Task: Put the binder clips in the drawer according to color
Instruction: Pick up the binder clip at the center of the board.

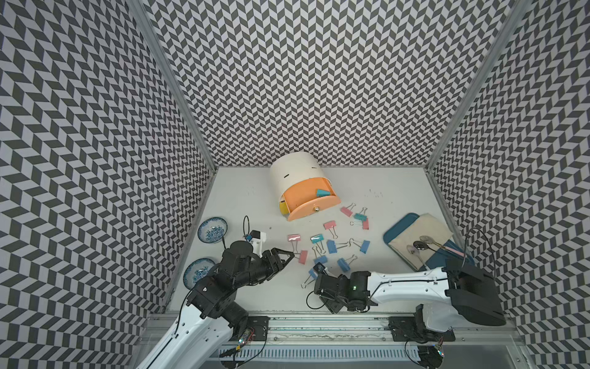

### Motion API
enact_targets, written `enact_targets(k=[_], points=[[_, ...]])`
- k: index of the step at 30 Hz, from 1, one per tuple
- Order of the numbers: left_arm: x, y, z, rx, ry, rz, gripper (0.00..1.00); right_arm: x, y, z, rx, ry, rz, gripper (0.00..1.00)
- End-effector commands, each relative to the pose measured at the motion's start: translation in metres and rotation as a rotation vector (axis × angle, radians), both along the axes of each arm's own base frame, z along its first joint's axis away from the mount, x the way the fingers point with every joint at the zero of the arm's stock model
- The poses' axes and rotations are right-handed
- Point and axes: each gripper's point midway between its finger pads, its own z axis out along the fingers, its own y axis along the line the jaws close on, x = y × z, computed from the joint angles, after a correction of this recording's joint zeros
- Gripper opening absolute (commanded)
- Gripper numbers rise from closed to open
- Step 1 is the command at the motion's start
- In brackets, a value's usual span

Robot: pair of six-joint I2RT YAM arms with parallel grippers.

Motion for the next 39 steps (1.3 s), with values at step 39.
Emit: enact_targets(k=[39], points=[[0.006,0.006,0.001,0.025,0.009,0.054,0.60,0.049,0.012,-0.003,0.131,0.075,-0.058,0.58]])
